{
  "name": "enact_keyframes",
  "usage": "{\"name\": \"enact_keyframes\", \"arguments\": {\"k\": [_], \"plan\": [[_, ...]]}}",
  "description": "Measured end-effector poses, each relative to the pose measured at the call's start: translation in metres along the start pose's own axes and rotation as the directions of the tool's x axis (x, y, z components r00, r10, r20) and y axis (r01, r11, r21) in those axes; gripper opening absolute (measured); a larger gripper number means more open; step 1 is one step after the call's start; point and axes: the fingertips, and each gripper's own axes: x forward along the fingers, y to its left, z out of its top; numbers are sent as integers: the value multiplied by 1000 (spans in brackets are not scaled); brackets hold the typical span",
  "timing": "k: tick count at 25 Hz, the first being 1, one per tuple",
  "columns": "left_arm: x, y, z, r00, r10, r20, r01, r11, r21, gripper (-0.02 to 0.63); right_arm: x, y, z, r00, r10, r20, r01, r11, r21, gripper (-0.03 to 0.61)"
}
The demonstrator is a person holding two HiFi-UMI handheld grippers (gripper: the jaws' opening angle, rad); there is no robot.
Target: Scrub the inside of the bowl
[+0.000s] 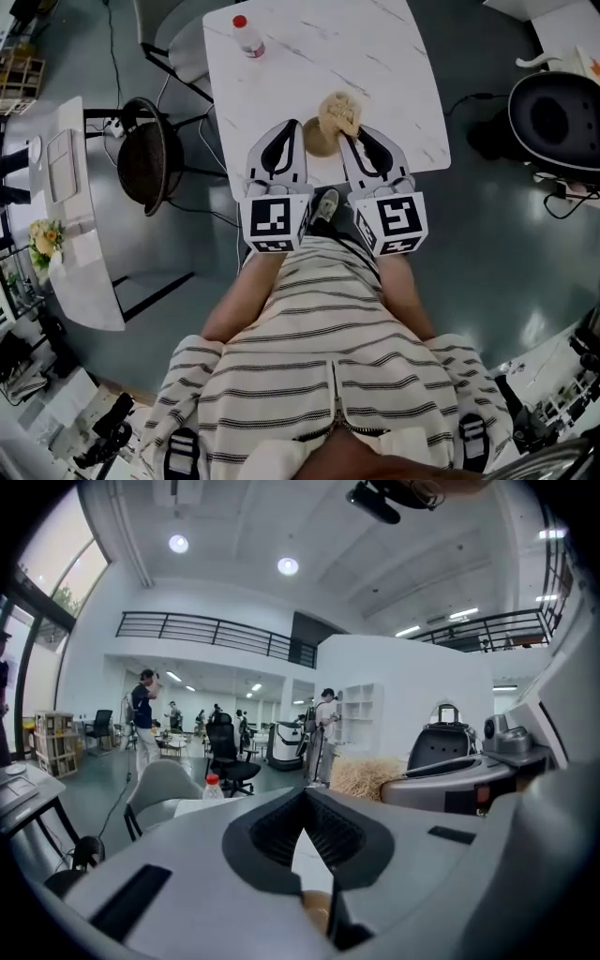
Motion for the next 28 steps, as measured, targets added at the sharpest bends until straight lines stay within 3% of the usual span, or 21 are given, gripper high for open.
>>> {"name": "enact_keyframes", "arguments": {"k": [8, 17, 28], "plan": [[28, 26, -49, 992, -37, -120, 34, 999, -26, 5, 38, -7, -49, 990, -3, -139, 9, 999, 41, 84], [48, 40, -108, 963, -98, -249, 81, 994, -77, 5, 64, -6, -102, 962, -15, -274, 37, 996, 76, 84], [61, 32, -177, 879, -233, -417, 168, 968, -186, 5, 80, -9, -159, 907, -15, -420, 60, 994, 94, 84]]}}
